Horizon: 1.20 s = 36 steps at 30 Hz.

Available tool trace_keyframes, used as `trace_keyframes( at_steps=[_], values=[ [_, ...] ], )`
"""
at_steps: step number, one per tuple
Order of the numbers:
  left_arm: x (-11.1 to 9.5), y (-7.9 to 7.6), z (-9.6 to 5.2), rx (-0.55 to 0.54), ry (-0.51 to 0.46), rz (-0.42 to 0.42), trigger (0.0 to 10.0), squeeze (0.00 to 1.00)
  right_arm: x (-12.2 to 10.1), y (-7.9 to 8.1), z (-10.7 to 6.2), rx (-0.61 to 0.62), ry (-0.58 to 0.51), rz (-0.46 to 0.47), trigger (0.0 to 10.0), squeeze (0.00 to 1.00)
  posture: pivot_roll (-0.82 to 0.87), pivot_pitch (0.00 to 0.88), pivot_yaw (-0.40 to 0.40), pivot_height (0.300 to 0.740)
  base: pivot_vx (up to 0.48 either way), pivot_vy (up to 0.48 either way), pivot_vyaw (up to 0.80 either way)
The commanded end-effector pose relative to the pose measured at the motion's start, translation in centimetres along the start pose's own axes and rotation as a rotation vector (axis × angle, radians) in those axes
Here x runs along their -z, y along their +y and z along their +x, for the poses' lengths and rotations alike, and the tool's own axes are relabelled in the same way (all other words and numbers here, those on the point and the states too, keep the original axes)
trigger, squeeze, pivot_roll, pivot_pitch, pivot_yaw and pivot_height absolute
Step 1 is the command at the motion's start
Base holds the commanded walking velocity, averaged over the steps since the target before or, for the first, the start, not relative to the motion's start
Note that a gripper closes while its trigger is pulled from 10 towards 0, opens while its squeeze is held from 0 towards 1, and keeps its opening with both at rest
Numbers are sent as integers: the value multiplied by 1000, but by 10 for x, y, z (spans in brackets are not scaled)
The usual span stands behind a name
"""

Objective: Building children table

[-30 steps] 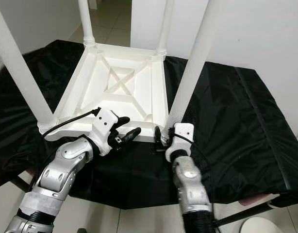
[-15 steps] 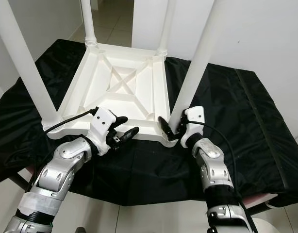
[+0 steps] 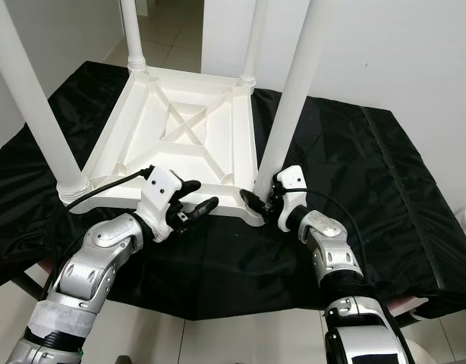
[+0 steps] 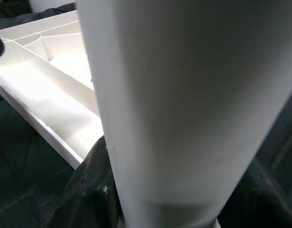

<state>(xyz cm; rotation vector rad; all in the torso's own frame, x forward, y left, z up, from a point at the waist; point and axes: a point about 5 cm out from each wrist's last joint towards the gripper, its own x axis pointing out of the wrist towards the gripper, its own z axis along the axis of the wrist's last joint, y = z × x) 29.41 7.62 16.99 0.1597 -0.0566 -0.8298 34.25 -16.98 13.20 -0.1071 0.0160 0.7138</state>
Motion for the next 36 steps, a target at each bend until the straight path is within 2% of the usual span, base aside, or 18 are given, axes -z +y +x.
trace_keyframes(
  at_steps=[1,6,7,9,10,15,17,18,20,23,25,26,27,29,32,34,36],
  values=[
    [1,3,1,-59,15,5,10000,0,19,2,-8,-13,74,18,0,0,133,72,-84,740,0,0,0],
    [1,2,5,-50,12,5,10000,0,26,2,-15,30,70,56,0,0,119,59,-86,740,0,0,0],
    [0,2,6,-49,7,4,10000,0,27,2,-15,51,78,62,2431,0,114,52,-90,740,0,0,0],
    [-1,2,7,-48,4,3,10000,0,29,2,-15,65,84,65,2431,0,114,52,-90,740,0,0,0],
    [-1,2,8,-48,2,4,10000,0,29,3,-15,77,76,70,10000,0,112,46,-100,740,0,0,0],
    [-2,0,9,-48,-14,-6,10000,0,24,5,-16,168,35,85,10000,0,114,25,-112,740,0,0,0],
    [1,-1,11,-58,-7,6,10000,0,26,3,-18,325,44,106,10000,0,126,21,-128,740,0,0,0],
    [1,-1,11,-58,-7,6,10000,0,26,3,-18,325,44,106,10000,0,126,21,-128,740,0,0,0],
    [-1,0,12,-66,-11,9,10000,0,30,5,-18,475,52,174,10000,0,130,21,-135,740,0,0,0],
    [-1,1,12,-72,-14,1,10000,0,31,11,-17,559,56,224,10000,0,127,20,-132,740,0,0,0],
    [0,0,11,-68,-10,3,10000,0,35,31,-15,737,75,277,10000,0,130,22,-135,740,0,0,0],
    [0,0,11,-68,-10,3,10000,0,35,31,-15,737,75,277,10000,0,130,22,-135,740,0,0,0],
    [1,-1,10,-66,-9,3,10000,0,36,38,-15,799,82,293,10000,0,127,22,-133,740,0,0,0],
    [1,0,12,-67,-9,4,10000,0,35,64,-3,913,95,339,10000,0,124,30,-130,740,0,0,0],
    [0,0,12,-67,-9,4,10000,0,34,69,1,931,107,346,10000,0,124,30,-130,740,0,0,0],
    [-1,0,13,-64,-16,0,10000,0,28,75,10,882,107,305,10000,0,117,35,-126,740,0,0,0],
    [-1,0,13,-64,-16,0,10000,0,28,75,10,882,107,305,10000,0,117,35,-126,740,0,0,0]
  ],
)
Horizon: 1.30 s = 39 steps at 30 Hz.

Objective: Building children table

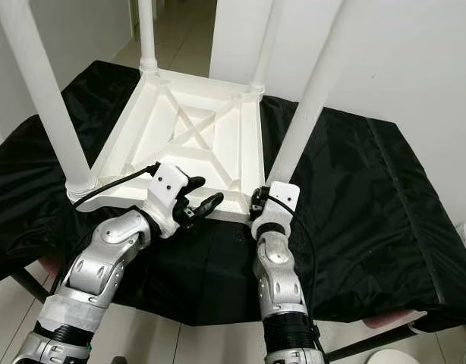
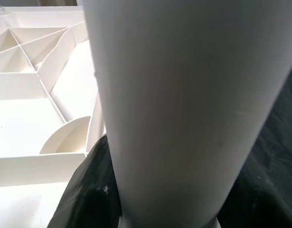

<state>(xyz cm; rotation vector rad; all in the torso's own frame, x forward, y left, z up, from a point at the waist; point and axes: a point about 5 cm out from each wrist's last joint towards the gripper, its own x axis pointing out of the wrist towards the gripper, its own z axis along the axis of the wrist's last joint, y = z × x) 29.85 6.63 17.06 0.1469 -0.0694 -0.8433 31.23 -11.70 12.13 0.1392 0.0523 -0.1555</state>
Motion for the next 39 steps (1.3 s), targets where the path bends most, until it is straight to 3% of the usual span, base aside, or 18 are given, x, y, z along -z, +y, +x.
trace_keyframes(
  at_steps=[1,2,3,4,7,12,14,16,17,27,34,39],
  values=[
    [0,3,2,-76,0,6,10000,0,24,4,-11,24,112,-20,10000,0,112,36,-121,740,0,0,0],
    [1,2,3,-72,1,7,10000,0,20,0,-11,-17,88,15,10000,733,105,38,-116,740,0,0,0],
    [2,2,4,-69,3,8,10000,0,17,-4,-11,-42,69,43,10000,733,105,38,-116,740,0,0,0],
    [1,2,5,-67,3,6,10000,0,10,-8,-13,-102,14,93,10000,1000,101,38,-112,740,0,0,0],
    [1,3,5,-67,1,5,10000,0,7,-7,-15,-118,-9,95,10000,1000,101,38,-112,740,0,0,0],
    [0,3,6,-62,0,10,10000,0,6,-12,-23,-133,-29,2,10000,1000,89,39,-100,740,0,0,0],
    [1,3,6,-58,3,11,10000,0,5,-21,-28,-147,-53,-79,10000,1000,82,39,-94,740,0,0,0],
    [1,3,6,-57,3,12,10000,0,5,-24,-30,-159,-60,-90,10000,1000,80,38,-92,740,0,0,0],
    [2,3,6,-56,4,13,10000,0,4,-30,-33,-173,-69,-95,10000,0,77,39,-90,740,0,0,0],
    [2,11,4,-68,2,54,10000,0,3,-48,-58,-302,-150,-96,10000,0,65,37,-80,740,0,0,0],
    [6,15,2,-71,15,86,10000,0,7,-54,-65,-301,-141,-96,10000,0,58,31,-69,740,0,0,0],
    [19,17,-3,-13,81,142,10000,0,10,-60,-73,-315,-138,-88,10000,0,47,22,-54,740,0,0,0]
  ],
)
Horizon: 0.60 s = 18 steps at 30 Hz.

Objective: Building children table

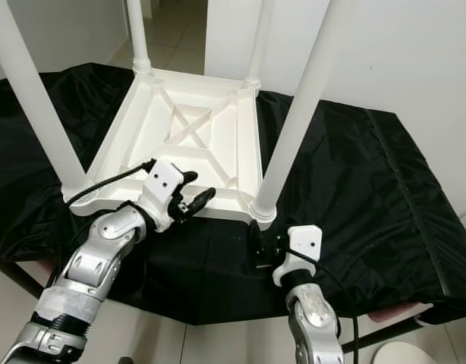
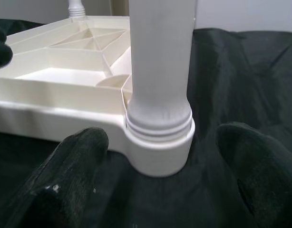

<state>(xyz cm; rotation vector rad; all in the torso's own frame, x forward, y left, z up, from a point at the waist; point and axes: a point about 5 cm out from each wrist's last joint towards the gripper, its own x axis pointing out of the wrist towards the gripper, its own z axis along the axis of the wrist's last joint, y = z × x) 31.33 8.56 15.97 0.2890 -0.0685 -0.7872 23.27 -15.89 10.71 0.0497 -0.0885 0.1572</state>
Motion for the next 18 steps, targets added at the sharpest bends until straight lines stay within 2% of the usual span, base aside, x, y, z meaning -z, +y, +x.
trace_keyframes(
  at_steps=[1,2,4,6,7,12,16,18],
  values=[
    [9,-6,1,48,44,34,10000,0,-1,-5,-3,0,-12,-3,10000,0,45,20,-52,740,0,0,0],
    [9,-6,1,48,44,34,10000,0,-1,-5,-3,0,-12,-3,10000,0,45,20,-52,740,0,0,0],
    [25,-3,0,62,139,90,10000,0,-1,-6,-3,-9,-15,-14,10000,0,32,14,-42,740,0,0,0],
    [36,6,0,26,222,131,10000,0,-2,-9,-2,-6,-20,-21,10000,0,31,15,-39,740,0,0,0],
    [38,11,0,10,238,120,10000,0,-2,-10,-2,-3,-21,-24,10000,0,29,15,-38,740,0,0,0],
    [39,19,2,-11,253,128,10000,0,-2,-12,-1,6,-24,-24,10000,0,25,8,-32,740,0,0,0],
    [43,28,6,-16,312,157,10000,0,-3,-11,1,12,-30,-28,10000,0,18,2,-21,740,0,0,0],
    [43,28,6,-16,312,157,10000,0,-3,-11,1,12,-30,-28,10000,0,18,2,-21,740,0,0,0]
  ],
)
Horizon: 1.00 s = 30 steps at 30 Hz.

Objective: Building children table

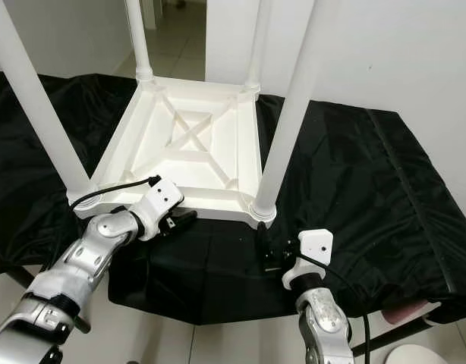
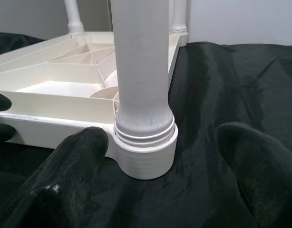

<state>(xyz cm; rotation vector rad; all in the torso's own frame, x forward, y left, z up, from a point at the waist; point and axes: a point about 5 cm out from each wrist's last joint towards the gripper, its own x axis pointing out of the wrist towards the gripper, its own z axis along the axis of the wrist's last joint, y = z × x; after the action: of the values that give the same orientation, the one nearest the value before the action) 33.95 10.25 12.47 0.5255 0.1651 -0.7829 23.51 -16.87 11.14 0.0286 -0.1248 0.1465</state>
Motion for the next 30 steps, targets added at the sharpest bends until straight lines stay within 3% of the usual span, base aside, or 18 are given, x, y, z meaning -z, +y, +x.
trace_keyframes(
  at_steps=[1,12,14,21,22,27,30],
  values=[
    [3,10,0,-67,35,26,10000,0,2,-1,0,2,5,-4,10000,0,16,0,-20,740,0,0,0],
    [-1,24,2,55,80,169,10000,0,5,3,6,-24,11,-24,10000,0,20,0,-1,740,0,0,0],
    [-4,29,1,106,77,173,10000,0,4,3,9,-28,8,-25,10000,0,21,0,0,740,0,0,0],
    [-5,32,2,135,77,180,10000,0,4,3,11,-35,4,-29,10000,0,22,0,3,740,0,0,0],
    [1,27,1,218,100,210,10000,0,5,6,12,-57,7,-39,10000,0,15,0,12,740,0,0,0],
    [12,17,0,373,150,214,10000,0,6,11,15,-102,12,-63,10000,0,6,0,13,740,0,0,0],
    [11,16,4,366,144,176,10000,0,4,10,18,-112,7,-81,10000,0,-3,1,19,740,0,0,0]
  ],
)
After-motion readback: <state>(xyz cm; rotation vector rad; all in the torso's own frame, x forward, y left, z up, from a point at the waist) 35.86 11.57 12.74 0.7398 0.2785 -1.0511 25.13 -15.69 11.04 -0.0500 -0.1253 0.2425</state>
